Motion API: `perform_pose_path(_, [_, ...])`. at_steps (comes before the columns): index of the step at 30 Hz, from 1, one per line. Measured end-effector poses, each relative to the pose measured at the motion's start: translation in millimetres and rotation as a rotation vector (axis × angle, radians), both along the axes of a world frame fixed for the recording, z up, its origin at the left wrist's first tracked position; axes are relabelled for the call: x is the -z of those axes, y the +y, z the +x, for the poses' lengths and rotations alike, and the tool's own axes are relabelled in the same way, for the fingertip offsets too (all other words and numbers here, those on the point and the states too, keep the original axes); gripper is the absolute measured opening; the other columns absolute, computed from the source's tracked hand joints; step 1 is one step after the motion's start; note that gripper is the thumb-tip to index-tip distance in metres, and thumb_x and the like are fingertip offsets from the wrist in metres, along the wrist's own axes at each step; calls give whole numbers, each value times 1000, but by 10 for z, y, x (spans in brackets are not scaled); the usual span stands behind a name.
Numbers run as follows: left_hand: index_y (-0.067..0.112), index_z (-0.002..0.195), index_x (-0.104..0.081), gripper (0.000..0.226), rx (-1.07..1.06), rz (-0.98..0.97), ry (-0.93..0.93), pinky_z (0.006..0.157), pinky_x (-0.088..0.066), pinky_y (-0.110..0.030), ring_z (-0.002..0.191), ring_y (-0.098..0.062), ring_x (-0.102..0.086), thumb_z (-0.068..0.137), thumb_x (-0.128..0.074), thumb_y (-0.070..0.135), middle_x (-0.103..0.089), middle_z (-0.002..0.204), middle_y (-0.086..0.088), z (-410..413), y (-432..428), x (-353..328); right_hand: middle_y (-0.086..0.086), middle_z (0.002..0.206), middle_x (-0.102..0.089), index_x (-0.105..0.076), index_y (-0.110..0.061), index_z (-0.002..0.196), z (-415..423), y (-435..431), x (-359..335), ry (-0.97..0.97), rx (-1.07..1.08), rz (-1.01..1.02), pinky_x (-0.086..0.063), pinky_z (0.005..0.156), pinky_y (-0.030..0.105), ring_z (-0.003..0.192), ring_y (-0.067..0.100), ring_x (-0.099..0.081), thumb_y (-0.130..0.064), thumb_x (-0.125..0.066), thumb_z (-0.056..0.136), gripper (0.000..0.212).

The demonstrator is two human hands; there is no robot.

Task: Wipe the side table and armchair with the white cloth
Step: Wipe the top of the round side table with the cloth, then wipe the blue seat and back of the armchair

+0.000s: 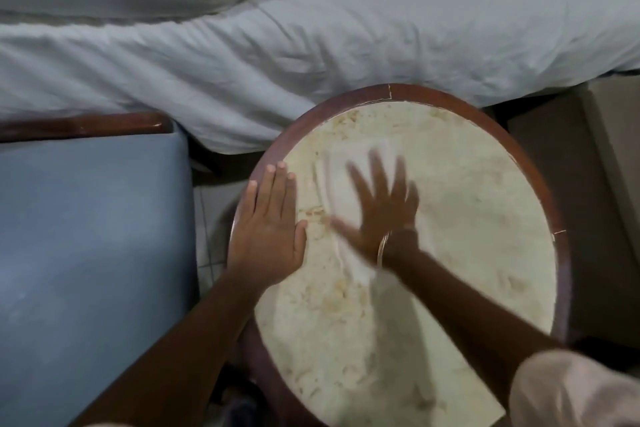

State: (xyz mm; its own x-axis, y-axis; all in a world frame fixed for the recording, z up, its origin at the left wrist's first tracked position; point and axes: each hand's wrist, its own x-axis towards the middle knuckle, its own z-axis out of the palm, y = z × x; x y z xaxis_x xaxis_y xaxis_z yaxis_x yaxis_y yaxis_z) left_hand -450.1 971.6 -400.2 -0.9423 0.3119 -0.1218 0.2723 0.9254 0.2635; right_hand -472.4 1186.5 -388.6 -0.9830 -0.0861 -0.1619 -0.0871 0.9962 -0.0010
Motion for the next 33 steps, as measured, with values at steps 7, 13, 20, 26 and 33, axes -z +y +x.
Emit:
perform_pose_path(7, [-4,142,-51,67,-118,-50,-164,109,-44,-59,142,-41,-44,92,-39,39,-48,153,-23,1010,-1168,-838,20,155,-39,-48,-24,141,1282,-63,-213,-80,-469,-141,-36,105,63,137,49,-41,-52,-43,92,56])
perform_pose_path(13, [-10,130,-61,67,-450,-181,-121,100,-49,-66,130,-50,-54,97,-37,43,-62,138,-27,2130,-2511,-1699,23,136,-60,-59,-5,131,312,-1910,-539,-175,-405,-399,-38,105,53,124,39,-56,-39,-38,83,63])
perform_pose_path(20, [0,144,-50,77,-733,-354,-226,120,-29,-55,148,-37,-37,97,-26,56,-51,151,-21,3197,-3359,-2087,3,166,-19,-27,-36,153,1107,-4178,-173,-315,-731,-256,-22,114,55,146,48,-19,-55,-46,92,67])
perform_pose_path(26, [0,150,-38,82,-928,-351,-218,122,-27,-58,150,-36,-32,95,-20,57,-39,158,-21,3093,-3347,-2134,2,166,-21,-24,-40,153,1311,-3930,160,-102,-686,-197,-23,110,67,148,48,-16,-55,-33,96,59])
perform_pose_path(33, [0,152,-35,80,-1020,-349,-184,120,-30,-58,151,-36,-29,96,-24,56,-35,160,-22,3054,-3322,-2075,8,166,-16,-25,-37,154,1614,-4635,100,-141,-987,-165,-16,113,67,148,53,-10,-64,-45,87,75])
